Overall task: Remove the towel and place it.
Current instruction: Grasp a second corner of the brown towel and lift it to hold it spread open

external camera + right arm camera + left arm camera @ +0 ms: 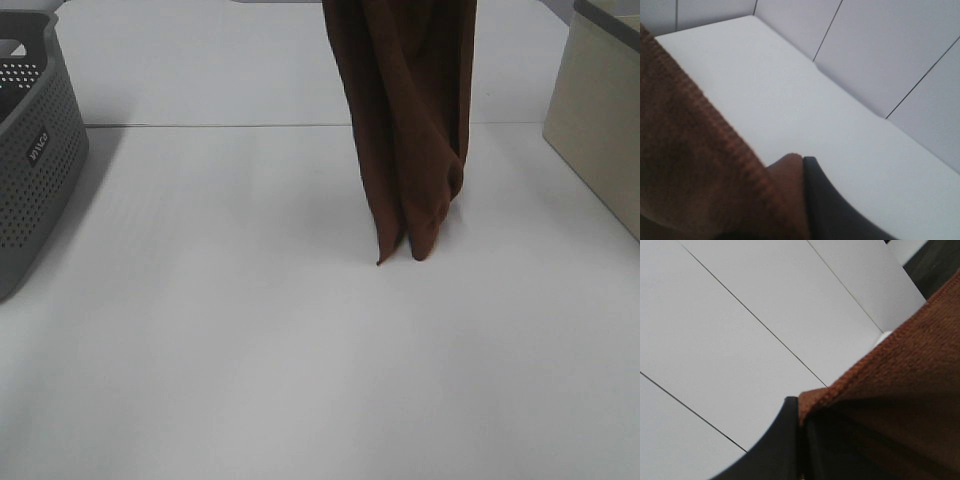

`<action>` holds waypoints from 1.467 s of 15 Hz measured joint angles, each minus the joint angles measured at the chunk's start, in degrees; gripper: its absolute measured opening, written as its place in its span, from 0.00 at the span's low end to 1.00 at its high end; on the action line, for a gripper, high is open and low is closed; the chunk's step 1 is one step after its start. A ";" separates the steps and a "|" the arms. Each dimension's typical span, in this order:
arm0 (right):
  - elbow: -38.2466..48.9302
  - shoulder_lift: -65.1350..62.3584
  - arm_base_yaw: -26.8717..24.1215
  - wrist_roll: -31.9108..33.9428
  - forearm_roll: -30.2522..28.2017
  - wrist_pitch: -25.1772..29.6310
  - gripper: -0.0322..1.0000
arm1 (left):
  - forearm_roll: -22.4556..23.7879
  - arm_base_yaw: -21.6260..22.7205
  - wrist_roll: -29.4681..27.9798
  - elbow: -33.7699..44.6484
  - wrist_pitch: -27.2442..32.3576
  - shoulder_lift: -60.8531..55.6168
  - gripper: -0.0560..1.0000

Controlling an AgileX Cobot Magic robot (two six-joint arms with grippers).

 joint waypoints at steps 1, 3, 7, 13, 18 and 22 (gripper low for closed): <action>0.00 0.46 0.00 -0.06 0.00 -4.41 0.04 | -0.34 0.40 0.11 0.00 -4.64 0.97 0.05; 0.00 1.55 0.00 -3.15 0.00 -14.27 0.04 | -0.40 1.20 0.34 0.00 -16.39 3.04 0.05; 0.00 4.64 0.69 -22.63 3.15 -20.91 0.04 | -0.40 1.95 0.34 0.00 -28.36 6.82 0.05; 0.00 11.06 1.60 -31.68 12.66 -36.04 0.04 | -0.40 7.56 -4.70 0.00 -39.71 13.69 0.05; -12.03 22.40 1.60 -34.55 18.91 -42.63 0.04 | 3.21 10.66 -16.44 -16.44 -49.33 29.28 0.05; -20.40 27.04 1.60 -34.66 20.28 -43.66 0.04 | 9.40 12.78 -24.24 -34.84 -44.98 40.11 0.05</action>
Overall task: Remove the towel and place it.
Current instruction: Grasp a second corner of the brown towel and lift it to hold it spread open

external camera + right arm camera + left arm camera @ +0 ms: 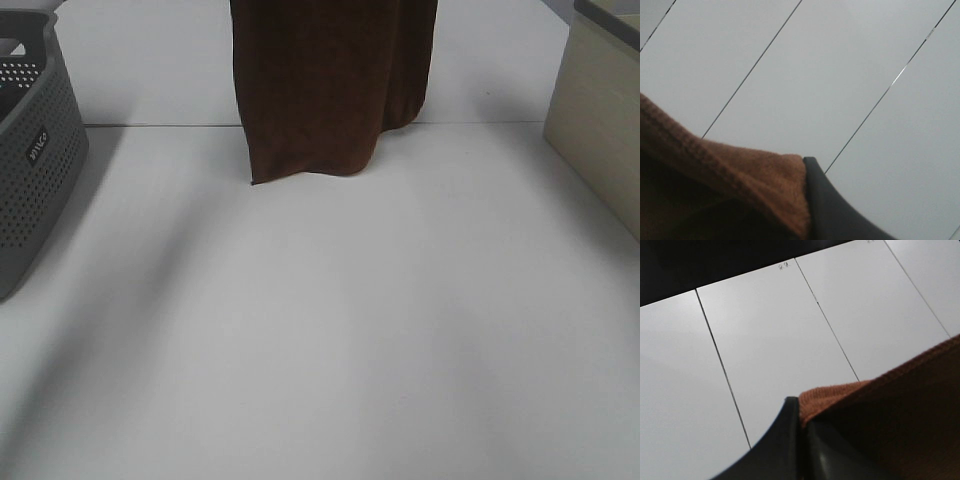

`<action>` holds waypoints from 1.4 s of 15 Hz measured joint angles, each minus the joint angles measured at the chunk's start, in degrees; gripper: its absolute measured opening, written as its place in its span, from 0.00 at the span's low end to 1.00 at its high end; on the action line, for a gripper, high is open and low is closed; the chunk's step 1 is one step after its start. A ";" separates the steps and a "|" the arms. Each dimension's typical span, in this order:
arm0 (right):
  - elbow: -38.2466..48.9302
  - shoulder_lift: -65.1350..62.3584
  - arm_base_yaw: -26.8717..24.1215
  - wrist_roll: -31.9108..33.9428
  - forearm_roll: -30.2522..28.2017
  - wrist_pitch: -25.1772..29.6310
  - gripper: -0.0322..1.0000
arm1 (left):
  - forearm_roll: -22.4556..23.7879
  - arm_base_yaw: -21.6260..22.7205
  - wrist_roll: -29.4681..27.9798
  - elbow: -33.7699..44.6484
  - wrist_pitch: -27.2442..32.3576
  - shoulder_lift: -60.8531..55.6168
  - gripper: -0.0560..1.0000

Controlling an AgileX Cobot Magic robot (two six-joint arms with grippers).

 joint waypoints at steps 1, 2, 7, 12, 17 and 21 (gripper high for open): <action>-0.63 0.46 0.00 0.00 0.57 0.06 0.04 | 1.26 0.97 -1.60 -2.58 0.46 1.26 0.05; -0.86 0.74 0.11 0.00 0.97 0.06 0.04 | 2.69 1.95 -3.67 -3.78 0.40 1.78 0.05; -0.86 1.49 0.40 0.00 1.09 0.69 0.04 | 16.73 3.55 -15.70 -4.07 -0.69 1.83 0.05; -0.86 1.49 0.40 0.00 1.83 1.26 0.04 | 26.36 3.95 -16.33 -4.47 -0.80 0.97 0.05; -1.09 1.49 0.40 0.00 4.13 1.32 0.04 | 34.26 4.53 -16.39 -4.64 -0.97 0.23 0.05; -2.86 1.49 0.40 0.00 7.45 5.21 0.04 | 34.72 5.04 -14.84 -8.02 -1.38 -0.11 0.05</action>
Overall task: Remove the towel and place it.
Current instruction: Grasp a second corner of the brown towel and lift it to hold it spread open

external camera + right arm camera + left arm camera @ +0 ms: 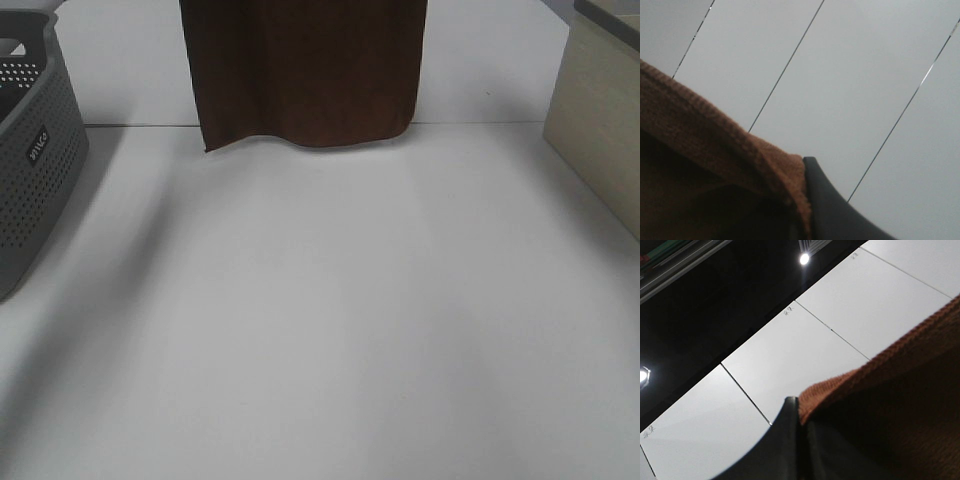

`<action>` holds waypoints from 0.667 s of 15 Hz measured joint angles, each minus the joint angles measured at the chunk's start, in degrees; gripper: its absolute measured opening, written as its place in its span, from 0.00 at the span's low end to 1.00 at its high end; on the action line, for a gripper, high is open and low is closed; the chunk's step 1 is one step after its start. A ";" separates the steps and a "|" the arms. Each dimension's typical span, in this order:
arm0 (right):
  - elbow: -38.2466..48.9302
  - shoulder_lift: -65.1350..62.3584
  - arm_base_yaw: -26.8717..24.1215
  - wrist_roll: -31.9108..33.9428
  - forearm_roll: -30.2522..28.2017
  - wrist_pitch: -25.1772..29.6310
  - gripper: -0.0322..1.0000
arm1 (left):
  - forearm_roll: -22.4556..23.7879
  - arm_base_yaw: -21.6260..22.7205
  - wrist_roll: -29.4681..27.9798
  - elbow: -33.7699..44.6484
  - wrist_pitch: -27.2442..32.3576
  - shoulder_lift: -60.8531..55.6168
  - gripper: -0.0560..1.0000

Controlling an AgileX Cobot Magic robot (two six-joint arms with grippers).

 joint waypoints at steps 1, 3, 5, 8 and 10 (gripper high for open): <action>0.00 0.00 0.00 0.00 0.17 0.57 0.04 | 0.06 0.06 -0.11 0.00 0.06 0.00 0.05; 0.00 0.00 0.00 0.00 0.29 1.43 0.04 | 1.15 0.17 -0.46 0.00 0.57 0.00 0.05; 0.00 -0.06 0.00 0.00 0.34 2.18 0.04 | 2.81 0.17 -3.09 0.00 0.92 0.00 0.05; 0.00 -0.06 0.00 0.00 0.34 3.61 0.04 | 6.13 0.17 -7.91 0.00 2.06 0.00 0.05; 0.00 -0.06 0.00 0.00 0.34 4.35 0.04 | 12.49 0.17 -16.79 0.23 3.44 0.00 0.05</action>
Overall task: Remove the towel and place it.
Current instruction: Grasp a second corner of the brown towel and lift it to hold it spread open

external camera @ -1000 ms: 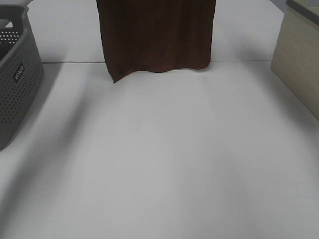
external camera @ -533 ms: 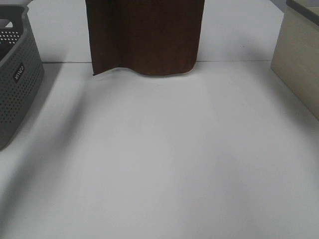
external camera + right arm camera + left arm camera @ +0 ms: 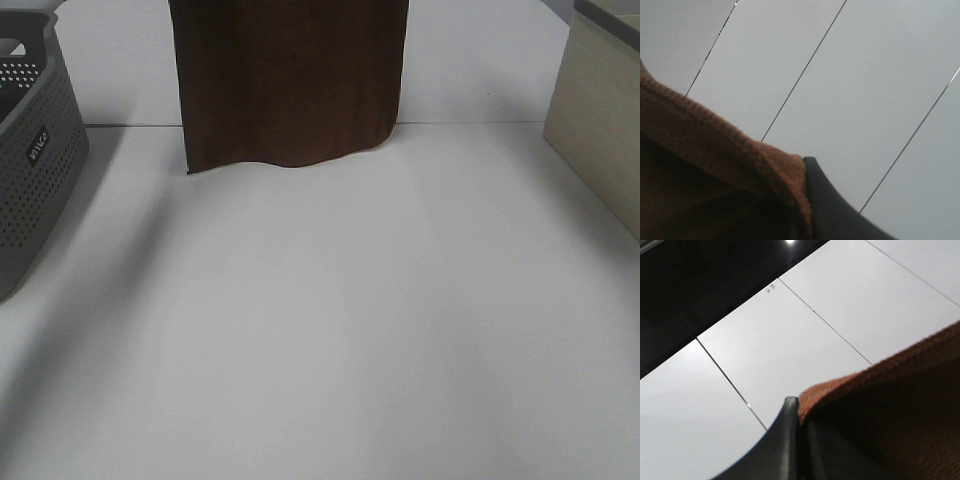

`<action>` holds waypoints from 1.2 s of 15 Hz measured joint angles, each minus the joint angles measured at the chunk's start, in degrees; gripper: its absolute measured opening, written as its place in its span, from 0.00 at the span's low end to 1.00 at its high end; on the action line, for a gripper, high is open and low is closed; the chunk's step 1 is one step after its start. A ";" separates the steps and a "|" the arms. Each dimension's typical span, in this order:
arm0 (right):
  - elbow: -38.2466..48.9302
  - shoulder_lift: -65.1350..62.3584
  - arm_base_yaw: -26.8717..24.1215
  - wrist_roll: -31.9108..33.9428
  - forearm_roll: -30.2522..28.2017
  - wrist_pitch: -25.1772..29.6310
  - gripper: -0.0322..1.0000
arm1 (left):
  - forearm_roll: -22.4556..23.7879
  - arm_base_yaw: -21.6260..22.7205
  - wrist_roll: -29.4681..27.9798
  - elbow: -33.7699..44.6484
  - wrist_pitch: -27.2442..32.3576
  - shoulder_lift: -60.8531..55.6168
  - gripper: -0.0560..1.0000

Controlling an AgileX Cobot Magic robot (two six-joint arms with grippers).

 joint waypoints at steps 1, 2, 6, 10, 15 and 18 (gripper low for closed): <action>0.00 0.00 0.00 0.00 0.00 0.92 0.04 | 2.01 0.00 -3.55 0.40 -0.11 0.00 0.05; 0.00 0.00 0.00 0.00 -0.17 2.23 0.04 | 3.78 0.00 -6.65 1.03 -0.40 0.00 0.05; 0.00 -0.63 -0.11 3.78 -5.16 9.57 0.04 | 13.18 0.00 -22.40 1.78 -0.52 0.00 0.05; 0.00 -2.98 -0.17 22.75 -20.68 21.14 0.04 | 37.01 -0.46 -64.06 4.01 -2.46 0.00 0.05; 0.00 -3.50 -0.34 33.86 -27.79 36.10 0.04 | 43.37 1.09 -92.30 7.62 -18.56 0.00 0.05; 0.00 -4.24 -0.40 34.61 -27.79 36.78 0.04 | 43.49 1.32 -92.48 7.62 -22.63 0.00 0.05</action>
